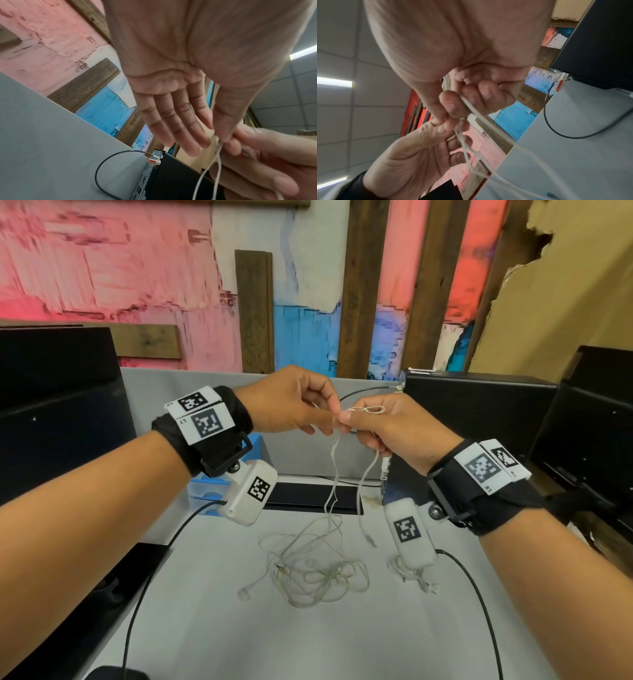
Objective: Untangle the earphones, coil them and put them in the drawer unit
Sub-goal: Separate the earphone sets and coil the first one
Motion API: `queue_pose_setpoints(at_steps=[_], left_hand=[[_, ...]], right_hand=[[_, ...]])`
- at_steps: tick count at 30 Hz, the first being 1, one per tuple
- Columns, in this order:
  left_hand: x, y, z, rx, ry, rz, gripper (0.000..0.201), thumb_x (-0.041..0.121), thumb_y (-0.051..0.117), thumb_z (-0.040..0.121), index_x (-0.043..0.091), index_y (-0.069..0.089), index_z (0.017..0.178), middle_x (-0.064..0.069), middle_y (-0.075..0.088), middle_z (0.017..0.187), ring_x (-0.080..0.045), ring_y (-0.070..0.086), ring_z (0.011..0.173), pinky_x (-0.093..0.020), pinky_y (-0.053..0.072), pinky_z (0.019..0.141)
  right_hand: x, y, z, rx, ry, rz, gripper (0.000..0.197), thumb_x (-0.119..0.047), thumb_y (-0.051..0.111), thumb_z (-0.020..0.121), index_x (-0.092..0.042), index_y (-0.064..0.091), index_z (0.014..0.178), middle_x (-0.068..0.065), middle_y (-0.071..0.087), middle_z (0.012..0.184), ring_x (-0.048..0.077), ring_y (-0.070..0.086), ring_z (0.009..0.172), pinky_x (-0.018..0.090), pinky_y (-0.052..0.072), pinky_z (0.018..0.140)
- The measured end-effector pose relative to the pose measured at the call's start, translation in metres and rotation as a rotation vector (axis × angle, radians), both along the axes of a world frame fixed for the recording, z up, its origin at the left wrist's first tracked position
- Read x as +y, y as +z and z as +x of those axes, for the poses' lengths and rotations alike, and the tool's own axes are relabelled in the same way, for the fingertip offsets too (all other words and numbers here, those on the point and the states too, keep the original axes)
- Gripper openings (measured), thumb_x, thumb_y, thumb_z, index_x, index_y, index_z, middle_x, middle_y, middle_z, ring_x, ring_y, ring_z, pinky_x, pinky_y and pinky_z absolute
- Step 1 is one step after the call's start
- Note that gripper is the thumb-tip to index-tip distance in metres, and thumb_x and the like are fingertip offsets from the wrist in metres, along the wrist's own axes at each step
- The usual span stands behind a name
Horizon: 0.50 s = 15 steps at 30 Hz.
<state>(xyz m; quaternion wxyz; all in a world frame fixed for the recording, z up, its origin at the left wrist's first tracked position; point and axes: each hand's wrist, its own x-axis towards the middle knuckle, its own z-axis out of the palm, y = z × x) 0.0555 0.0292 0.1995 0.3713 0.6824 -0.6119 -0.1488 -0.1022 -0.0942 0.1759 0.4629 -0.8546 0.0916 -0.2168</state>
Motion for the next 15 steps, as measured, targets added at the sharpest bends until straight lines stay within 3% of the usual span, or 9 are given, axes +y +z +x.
queue_pose_setpoints(at_steps=[3, 7, 11, 15], left_hand=[[0.002, -0.006, 0.002, 0.049, 0.0, 0.009, 0.023, 0.012, 0.075, 0.081, 0.008, 0.069, 0.103, -0.008, 0.077, 0.097, -0.018, 0.073, 0.091, -0.041, 0.056, 0.087], [0.001, -0.015, 0.001, 0.068, -0.002, 0.032, 0.014, 0.013, 0.073, 0.084, 0.013, 0.073, 0.098, -0.006, 0.077, 0.095, -0.019, 0.073, 0.091, -0.039, 0.056, 0.091], [-0.001, -0.017, -0.002, 0.079, -0.002, 0.036, 0.019, 0.014, 0.076, 0.082, 0.017, 0.073, 0.1, -0.006, 0.077, 0.093, -0.009, 0.069, 0.08, -0.028, 0.055, 0.076], [-0.004, -0.024, -0.006, 0.072, -0.007, 0.062, 0.017, 0.02, 0.075, 0.082, 0.013, 0.074, 0.097, -0.012, 0.076, 0.099, -0.014, 0.068, 0.086, -0.026, 0.053, 0.074]], right_hand=[[-0.001, -0.005, -0.002, 0.037, 0.023, 0.003, 0.027, -0.025, 0.056, 0.097, -0.004, 0.07, 0.09, 0.001, 0.048, 0.052, 0.008, 0.039, 0.047, 0.021, 0.032, 0.047], [0.0, -0.01, -0.004, 0.041, 0.015, 0.013, 0.029, -0.026, 0.053, 0.099, -0.014, 0.068, 0.078, -0.001, 0.046, 0.05, 0.006, 0.038, 0.044, 0.021, 0.032, 0.047], [0.0, -0.012, -0.005, 0.031, 0.026, 0.015, 0.029, -0.025, 0.051, 0.1, -0.011, 0.063, 0.077, 0.001, 0.044, 0.051, 0.005, 0.037, 0.043, 0.021, 0.031, 0.047], [-0.002, -0.014, -0.005, 0.048, 0.037, -0.002, 0.028, -0.027, 0.055, 0.097, -0.007, 0.065, 0.081, -0.002, 0.046, 0.051, 0.005, 0.039, 0.046, 0.02, 0.033, 0.048]])
